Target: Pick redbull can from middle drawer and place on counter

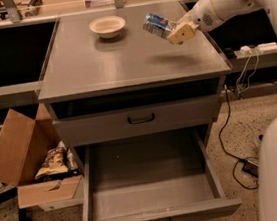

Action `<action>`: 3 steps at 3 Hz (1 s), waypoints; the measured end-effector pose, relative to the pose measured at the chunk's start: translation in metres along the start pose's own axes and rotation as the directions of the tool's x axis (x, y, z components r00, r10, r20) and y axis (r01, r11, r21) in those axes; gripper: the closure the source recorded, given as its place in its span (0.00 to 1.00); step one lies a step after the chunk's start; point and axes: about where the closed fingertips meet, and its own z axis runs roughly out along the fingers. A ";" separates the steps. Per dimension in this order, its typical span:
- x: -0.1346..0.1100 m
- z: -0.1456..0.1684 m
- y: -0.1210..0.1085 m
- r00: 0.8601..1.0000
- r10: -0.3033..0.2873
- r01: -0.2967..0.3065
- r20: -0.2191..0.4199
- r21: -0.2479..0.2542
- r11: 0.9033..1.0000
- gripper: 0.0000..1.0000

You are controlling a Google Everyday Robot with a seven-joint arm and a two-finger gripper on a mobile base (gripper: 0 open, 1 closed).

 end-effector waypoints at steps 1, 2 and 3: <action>-0.004 0.019 -0.009 0.999 0.039 -0.039 -0.017 -0.017 0.999 0.59; -0.001 0.038 -0.012 0.996 0.078 -0.080 -0.043 -0.043 0.996 0.35; 0.011 0.053 -0.012 0.990 0.119 -0.123 -0.071 -0.067 0.990 0.12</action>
Offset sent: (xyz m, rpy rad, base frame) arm 0.0635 0.0090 -0.0160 0.0199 0.1580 -0.0304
